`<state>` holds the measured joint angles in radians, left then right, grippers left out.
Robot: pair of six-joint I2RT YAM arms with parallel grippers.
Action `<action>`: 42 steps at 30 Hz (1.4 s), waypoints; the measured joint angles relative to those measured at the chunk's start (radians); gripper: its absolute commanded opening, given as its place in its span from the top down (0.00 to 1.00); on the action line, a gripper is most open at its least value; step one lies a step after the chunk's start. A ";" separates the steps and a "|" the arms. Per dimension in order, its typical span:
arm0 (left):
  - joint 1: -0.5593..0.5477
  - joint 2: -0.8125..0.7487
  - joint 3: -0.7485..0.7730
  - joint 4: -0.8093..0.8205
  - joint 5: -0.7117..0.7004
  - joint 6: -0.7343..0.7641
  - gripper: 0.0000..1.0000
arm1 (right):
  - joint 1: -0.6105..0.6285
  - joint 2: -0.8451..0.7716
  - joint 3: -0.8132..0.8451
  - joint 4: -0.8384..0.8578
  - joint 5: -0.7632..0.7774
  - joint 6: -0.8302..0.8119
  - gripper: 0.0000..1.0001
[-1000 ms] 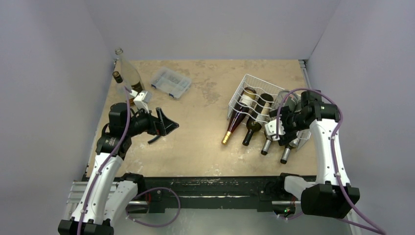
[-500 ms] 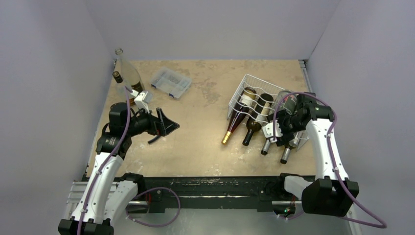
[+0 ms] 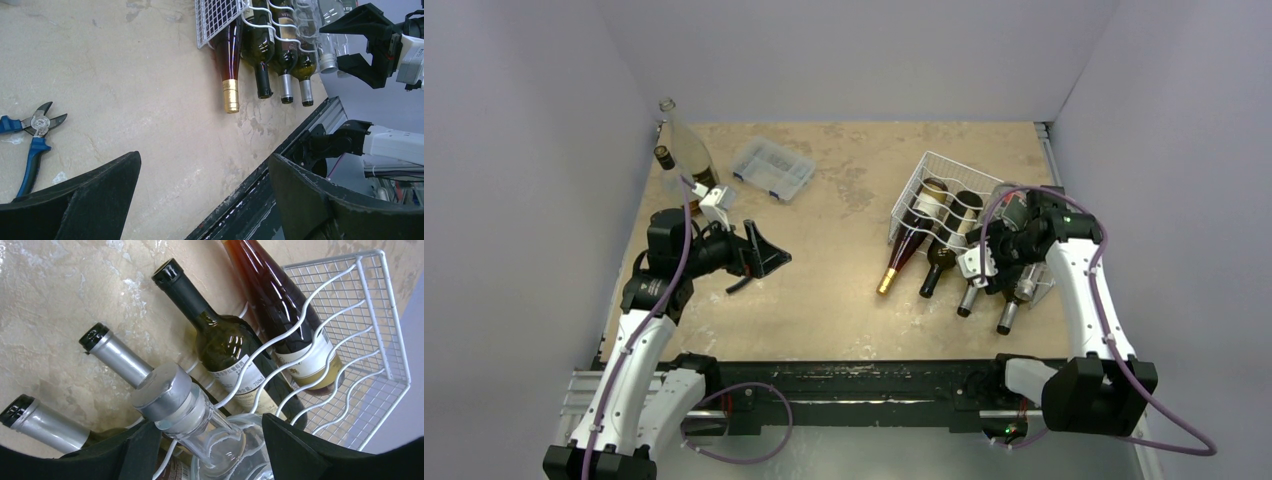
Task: Take the wine bottle off the wine rack
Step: Pick up the wine bottle from the wine rack.
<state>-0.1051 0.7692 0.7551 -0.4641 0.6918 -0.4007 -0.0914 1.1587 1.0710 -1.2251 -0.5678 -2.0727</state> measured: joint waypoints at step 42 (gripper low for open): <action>0.006 0.017 0.000 0.001 0.012 0.000 0.00 | 0.007 0.050 -0.051 0.157 -0.204 0.000 0.37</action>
<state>-0.0986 0.7864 0.7551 -0.4629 0.7040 -0.4007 -0.0841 1.2091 1.0199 -1.0683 -0.7723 -2.0731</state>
